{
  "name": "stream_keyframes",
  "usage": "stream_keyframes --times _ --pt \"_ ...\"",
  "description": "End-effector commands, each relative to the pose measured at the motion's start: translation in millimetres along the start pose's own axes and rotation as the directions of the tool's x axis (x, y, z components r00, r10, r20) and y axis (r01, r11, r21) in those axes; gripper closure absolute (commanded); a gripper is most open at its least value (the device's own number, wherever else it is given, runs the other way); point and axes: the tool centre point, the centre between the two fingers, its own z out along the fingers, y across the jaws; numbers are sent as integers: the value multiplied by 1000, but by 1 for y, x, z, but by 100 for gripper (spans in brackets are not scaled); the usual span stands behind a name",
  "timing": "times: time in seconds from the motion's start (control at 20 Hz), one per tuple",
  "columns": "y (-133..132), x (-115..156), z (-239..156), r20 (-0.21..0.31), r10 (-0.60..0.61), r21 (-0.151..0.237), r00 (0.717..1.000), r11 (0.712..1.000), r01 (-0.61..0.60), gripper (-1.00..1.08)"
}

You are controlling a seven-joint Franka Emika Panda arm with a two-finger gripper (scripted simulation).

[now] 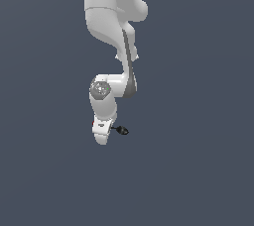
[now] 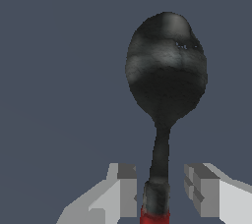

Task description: Pick up the object and move it to a goal position.

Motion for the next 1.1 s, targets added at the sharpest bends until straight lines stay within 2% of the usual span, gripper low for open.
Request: stream_keyframes --times 0.0,0.6,1.05 --pt "1 0 0 0 0 -1 1000 1000 0 108" --pt "2 -1 -6 0 0 -1 1000 1000 0 108" --pt "14 -7 -59 -1 -1 -1 1000 1000 1 108"
